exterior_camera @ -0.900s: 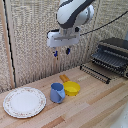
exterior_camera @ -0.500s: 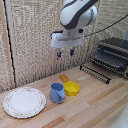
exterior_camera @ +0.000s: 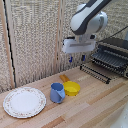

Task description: Notice the yellow vessel located before you. Bring your fastener close to the yellow vessel and smoothly hold it. Transfer the yellow vessel above the white plating and let go of your hold on it, then set the vessel on the plating.

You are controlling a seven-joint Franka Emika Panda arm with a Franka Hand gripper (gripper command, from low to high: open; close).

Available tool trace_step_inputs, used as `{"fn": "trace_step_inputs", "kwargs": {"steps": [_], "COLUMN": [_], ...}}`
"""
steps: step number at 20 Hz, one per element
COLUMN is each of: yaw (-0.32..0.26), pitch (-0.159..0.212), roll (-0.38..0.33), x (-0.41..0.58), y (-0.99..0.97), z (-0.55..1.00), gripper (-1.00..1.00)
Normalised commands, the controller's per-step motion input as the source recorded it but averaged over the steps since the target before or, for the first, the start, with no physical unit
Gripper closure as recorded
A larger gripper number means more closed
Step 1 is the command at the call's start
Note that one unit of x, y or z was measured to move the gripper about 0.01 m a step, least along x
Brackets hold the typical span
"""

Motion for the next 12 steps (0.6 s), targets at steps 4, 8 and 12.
{"fn": "trace_step_inputs", "kwargs": {"steps": [4, 8, 12], "yaw": [0.026, 0.039, 0.058], "pitch": [0.021, 0.017, 0.002], "roll": [0.000, 0.000, 0.000], "x": [-0.256, -0.231, -0.086], "y": [-0.12, -0.10, -0.08], "z": [-0.53, -0.57, -0.55], "gripper": [-1.00, -1.00, -1.00]}}
